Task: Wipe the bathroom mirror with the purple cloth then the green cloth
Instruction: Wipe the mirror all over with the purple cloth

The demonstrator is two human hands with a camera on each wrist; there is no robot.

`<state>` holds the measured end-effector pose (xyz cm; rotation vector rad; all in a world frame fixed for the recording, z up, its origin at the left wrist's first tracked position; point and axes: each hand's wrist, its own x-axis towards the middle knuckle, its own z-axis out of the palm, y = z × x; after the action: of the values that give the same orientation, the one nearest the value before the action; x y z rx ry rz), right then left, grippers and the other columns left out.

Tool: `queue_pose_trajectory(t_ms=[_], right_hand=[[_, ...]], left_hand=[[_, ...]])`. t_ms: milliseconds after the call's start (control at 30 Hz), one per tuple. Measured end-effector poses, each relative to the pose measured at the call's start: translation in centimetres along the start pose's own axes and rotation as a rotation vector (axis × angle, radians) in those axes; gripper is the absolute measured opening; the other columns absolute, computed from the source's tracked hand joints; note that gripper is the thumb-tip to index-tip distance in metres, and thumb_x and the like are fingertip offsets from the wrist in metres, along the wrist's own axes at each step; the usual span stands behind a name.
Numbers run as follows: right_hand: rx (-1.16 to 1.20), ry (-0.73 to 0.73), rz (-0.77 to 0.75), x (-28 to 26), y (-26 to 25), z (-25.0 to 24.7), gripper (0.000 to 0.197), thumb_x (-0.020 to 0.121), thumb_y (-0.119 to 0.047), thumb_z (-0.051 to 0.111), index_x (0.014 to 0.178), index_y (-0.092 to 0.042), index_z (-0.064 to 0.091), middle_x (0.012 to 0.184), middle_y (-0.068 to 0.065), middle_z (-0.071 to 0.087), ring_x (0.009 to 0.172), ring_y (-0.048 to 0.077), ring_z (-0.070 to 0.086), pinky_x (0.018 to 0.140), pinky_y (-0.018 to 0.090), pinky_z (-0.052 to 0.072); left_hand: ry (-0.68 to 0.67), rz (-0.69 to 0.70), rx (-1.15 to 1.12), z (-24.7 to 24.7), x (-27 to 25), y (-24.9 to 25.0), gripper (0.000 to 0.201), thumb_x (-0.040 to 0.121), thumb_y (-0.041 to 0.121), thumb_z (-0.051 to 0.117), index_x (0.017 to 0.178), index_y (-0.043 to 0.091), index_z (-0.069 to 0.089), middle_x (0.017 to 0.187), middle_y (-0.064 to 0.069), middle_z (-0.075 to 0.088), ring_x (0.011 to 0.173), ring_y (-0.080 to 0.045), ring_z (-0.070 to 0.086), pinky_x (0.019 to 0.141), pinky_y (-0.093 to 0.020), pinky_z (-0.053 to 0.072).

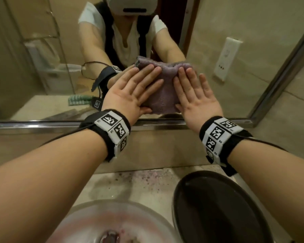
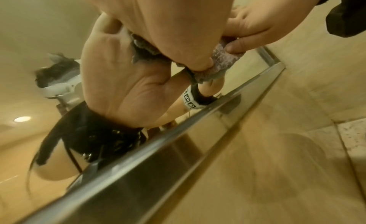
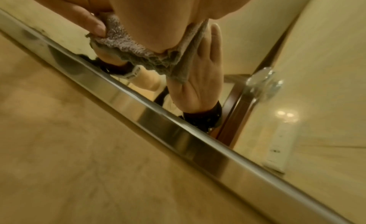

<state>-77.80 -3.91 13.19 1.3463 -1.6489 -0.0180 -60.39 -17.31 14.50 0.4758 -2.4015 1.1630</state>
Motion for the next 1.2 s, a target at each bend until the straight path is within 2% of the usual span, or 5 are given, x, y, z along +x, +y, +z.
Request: queue_pose_trajectory(t_ms=[133,333,500,800,1200], right_hand=[[-0.015,0.004,-0.04,1.7,-3.6,-0.1,0.074,0.089,-0.029,0.035,0.145,-0.003,-0.006,0.149,0.014,0.029,0.137,0.029,0.014,0.114,0.037,-0.009],[0.011,-0.009,-0.035,2.7,-7.6,-0.4,0.084,0.085,-0.019,0.059,0.146,-0.002,0.004,0.151,0.012,0.021,0.137,0.027,0.013,0.114,0.038,-0.01],[0.049,0.012,-0.07,2.5,-6.6,-0.7,0.065,0.087,-0.028,0.042,0.143,-0.004,0.019,0.149,0.009,0.034,0.136,0.025,0.018,0.113,0.039,-0.005],[0.005,-0.029,-0.033,-1.4,-1.3,0.5,0.063,0.086,-0.034,0.032,0.142,-0.008,0.02,0.146,0.004,0.039,0.134,0.02,0.021,0.113,0.038,-0.009],[-0.03,-0.53,0.416,-9.5,10.4,1.4,0.069,0.101,-0.03,0.028,0.134,-0.008,-0.029,0.149,0.003,-0.029,0.142,0.023,-0.02,0.104,0.034,-0.029]], left_hand=[[-0.113,-0.08,-0.049,1.2,-3.1,-1.7,0.081,0.09,0.06,0.005,0.123,0.012,-0.051,0.123,-0.014,-0.056,0.128,-0.021,-0.036,0.093,-0.038,-0.041],[-0.108,-0.069,-0.076,1.4,-5.6,-3.8,0.078,0.084,0.057,0.011,0.142,0.008,-0.007,0.15,-0.004,0.0,0.141,-0.022,0.008,0.112,-0.038,-0.017],[-0.172,-0.182,-0.051,1.5,-5.7,-1.8,0.081,0.091,0.056,0.007,0.126,0.006,-0.046,0.124,-0.02,-0.055,0.126,-0.028,-0.04,0.091,-0.042,-0.044],[-0.19,-0.075,-0.072,-0.5,-1.3,2.9,0.081,0.093,0.054,0.011,0.128,0.004,-0.042,0.124,-0.02,-0.053,0.125,-0.026,-0.037,0.092,-0.043,-0.042],[-0.112,0.131,-0.181,-6.3,11.9,14.9,0.072,0.099,0.036,0.022,0.141,0.003,-0.026,0.151,-0.015,-0.026,0.14,-0.029,-0.022,0.104,-0.041,-0.024]])
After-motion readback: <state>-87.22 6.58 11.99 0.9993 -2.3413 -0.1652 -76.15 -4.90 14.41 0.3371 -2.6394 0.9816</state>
